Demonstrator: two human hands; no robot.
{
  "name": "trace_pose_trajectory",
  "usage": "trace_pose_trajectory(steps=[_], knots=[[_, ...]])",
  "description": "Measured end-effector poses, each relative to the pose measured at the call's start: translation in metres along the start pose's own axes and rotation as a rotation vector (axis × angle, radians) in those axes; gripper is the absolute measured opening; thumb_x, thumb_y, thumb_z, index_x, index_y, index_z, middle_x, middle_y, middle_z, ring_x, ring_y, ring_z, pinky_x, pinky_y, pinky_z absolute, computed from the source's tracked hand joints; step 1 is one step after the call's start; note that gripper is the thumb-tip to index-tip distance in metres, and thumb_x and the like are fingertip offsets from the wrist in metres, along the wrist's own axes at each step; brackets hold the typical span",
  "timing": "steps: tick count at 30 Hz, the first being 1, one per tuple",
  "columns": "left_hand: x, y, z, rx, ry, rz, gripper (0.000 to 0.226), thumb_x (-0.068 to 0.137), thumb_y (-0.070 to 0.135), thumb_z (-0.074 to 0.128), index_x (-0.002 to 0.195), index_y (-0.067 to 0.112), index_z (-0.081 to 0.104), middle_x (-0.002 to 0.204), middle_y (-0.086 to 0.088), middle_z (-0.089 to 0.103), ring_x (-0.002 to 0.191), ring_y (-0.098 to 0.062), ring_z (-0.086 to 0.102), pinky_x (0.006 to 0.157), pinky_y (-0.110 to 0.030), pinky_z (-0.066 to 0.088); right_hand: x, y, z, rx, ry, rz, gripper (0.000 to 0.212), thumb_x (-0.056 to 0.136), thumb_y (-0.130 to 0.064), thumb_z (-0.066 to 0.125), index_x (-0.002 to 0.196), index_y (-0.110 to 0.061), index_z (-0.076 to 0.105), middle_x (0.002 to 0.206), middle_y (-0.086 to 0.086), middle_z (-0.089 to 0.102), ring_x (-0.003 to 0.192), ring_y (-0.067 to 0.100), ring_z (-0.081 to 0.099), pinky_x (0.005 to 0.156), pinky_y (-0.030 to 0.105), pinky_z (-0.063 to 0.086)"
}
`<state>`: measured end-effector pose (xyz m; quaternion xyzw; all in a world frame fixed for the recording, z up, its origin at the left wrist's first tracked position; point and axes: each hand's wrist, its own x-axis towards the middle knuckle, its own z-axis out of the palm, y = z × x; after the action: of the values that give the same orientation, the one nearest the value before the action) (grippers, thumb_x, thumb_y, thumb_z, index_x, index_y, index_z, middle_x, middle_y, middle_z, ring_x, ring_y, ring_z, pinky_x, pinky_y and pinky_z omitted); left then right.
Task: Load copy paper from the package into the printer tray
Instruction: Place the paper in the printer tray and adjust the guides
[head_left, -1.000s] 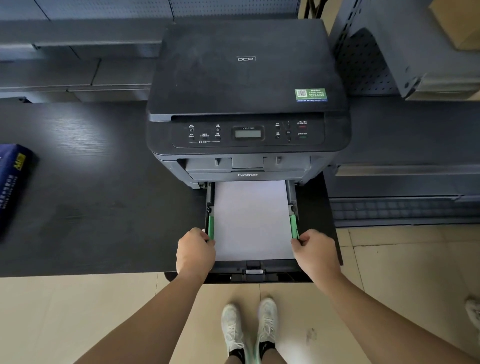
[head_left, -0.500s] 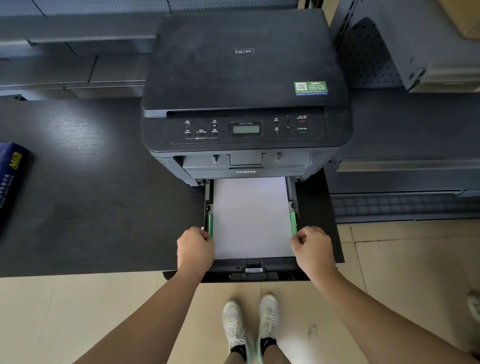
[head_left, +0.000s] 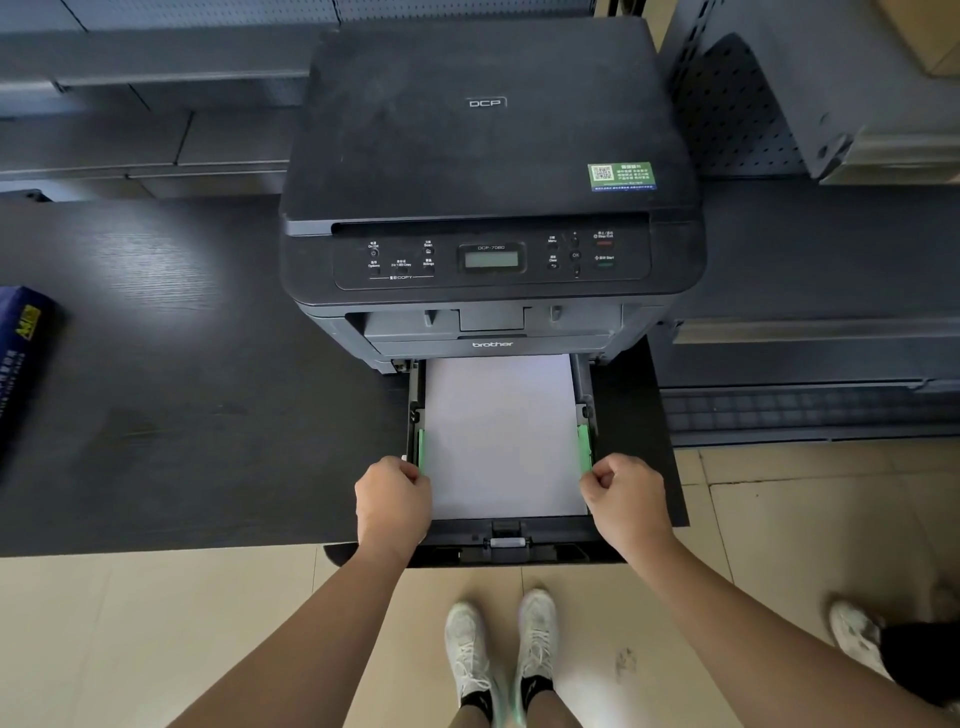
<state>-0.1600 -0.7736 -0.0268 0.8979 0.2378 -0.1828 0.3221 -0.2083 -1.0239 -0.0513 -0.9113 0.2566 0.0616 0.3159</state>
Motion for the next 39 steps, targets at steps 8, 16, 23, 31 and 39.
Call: trace_pose_trajectory(steps=[8,16,23,31,39], knots=[[0.0008,0.0002,0.0,0.017,0.013,-0.002,0.019,0.081,0.006,0.055,0.072,0.009,0.072,0.068,-0.007,0.069,0.065,-0.028,0.061,0.052,-0.023,0.045,-0.0013,-0.0052,-0.0014,-0.007,0.011,0.018,0.011,0.082,-0.014,0.067,0.075,-0.005,0.071,0.071,0.008,0.069,0.066,0.022,0.064,0.061,0.037,0.055],[-0.0018,0.0033,0.0004,0.063,0.031,0.021,0.017,0.086,0.006,0.055,0.08,0.008,0.07,0.074,-0.007,0.067,0.063,-0.022,0.055,0.046,-0.022,0.034,-0.0025,-0.0064,-0.0039,-0.017,0.011,0.007,0.012,0.082,-0.015,0.067,0.075,-0.007,0.071,0.069,0.007,0.068,0.065,0.021,0.064,0.061,0.038,0.056],[-0.0006,0.0009,0.001,0.062,0.034,0.022,0.016,0.086,0.008,0.057,0.088,0.008,0.073,0.082,-0.009,0.072,0.073,-0.027,0.06,0.063,-0.028,0.043,-0.0037,-0.0075,-0.0039,-0.006,0.02,0.013,0.011,0.082,-0.015,0.068,0.075,-0.007,0.071,0.07,0.006,0.069,0.065,0.022,0.065,0.062,0.038,0.057],[0.0003,-0.0006,0.001,0.034,0.033,0.018,0.017,0.085,0.009,0.058,0.092,0.008,0.073,0.086,-0.009,0.073,0.073,-0.025,0.06,0.061,-0.026,0.043,-0.0044,-0.0093,-0.0034,0.002,0.036,0.026,0.01,0.08,-0.015,0.069,0.074,-0.007,0.07,0.069,0.007,0.068,0.065,0.022,0.065,0.061,0.038,0.057],[0.0017,-0.0036,0.0008,0.02,0.029,0.025,0.016,0.084,0.011,0.058,0.088,0.01,0.074,0.08,-0.008,0.073,0.073,-0.026,0.064,0.062,-0.028,0.049,-0.0056,-0.0098,-0.0038,0.013,0.046,0.059,0.012,0.08,-0.017,0.069,0.073,-0.007,0.069,0.066,0.006,0.067,0.063,0.022,0.064,0.058,0.036,0.056]])
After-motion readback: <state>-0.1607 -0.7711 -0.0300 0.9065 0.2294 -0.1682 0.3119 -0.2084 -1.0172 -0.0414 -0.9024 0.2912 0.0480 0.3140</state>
